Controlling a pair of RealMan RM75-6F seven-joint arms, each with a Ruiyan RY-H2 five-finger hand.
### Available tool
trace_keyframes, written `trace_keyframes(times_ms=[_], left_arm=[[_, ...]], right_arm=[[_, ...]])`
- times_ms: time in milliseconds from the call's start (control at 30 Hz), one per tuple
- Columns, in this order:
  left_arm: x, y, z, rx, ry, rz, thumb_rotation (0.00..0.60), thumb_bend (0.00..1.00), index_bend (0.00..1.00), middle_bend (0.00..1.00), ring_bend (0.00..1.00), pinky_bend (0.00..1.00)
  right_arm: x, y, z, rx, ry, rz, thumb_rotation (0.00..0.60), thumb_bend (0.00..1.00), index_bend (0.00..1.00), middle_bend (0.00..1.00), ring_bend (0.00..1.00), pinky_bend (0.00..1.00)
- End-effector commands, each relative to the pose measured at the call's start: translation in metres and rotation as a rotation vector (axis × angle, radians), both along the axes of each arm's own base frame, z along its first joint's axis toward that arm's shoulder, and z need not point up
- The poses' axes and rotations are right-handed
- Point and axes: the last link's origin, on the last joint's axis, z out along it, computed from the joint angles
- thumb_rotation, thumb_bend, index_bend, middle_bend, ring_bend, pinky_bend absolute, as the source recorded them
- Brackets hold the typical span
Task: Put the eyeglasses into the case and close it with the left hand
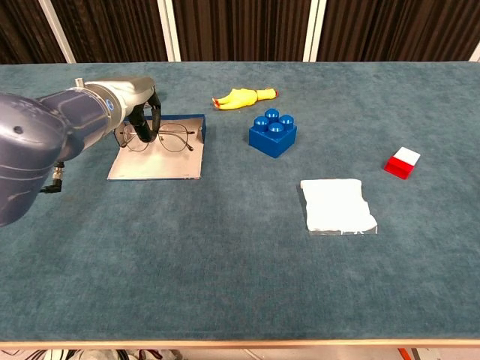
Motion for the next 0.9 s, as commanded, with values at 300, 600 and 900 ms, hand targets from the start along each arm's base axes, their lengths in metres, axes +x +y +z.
trace_keyframes(times_ms=[300, 600, 900], left_arm=[[0.003, 0.019, -0.012, 0.038, -0.017, 0.057, 0.6, 0.44, 0.59, 0.03, 0.0, 0.0], [-0.003, 0.03, -0.016, 0.06, -0.026, 0.108, 0.6, 0.44, 0.59, 0.03, 0.0, 0.0], [-0.003, 0.034, -0.022, 0.063, -0.033, 0.129, 0.6, 0.44, 0.59, 0.03, 0.0, 0.0]], right_arm=[[0.0, 0.0, 0.0, -0.002, -0.004, -0.003, 0.6, 0.03, 0.0, 0.0, 0.02, 0.19], [0.0, 0.0, 0.0, 0.0, -0.005, -0.004, 0.6, 0.03, 0.0, 0.0, 0.02, 0.19], [-0.001, 0.0, 0.001, -0.001, -0.005, -0.007, 0.6, 0.03, 0.0, 0.0, 0.02, 0.19]])
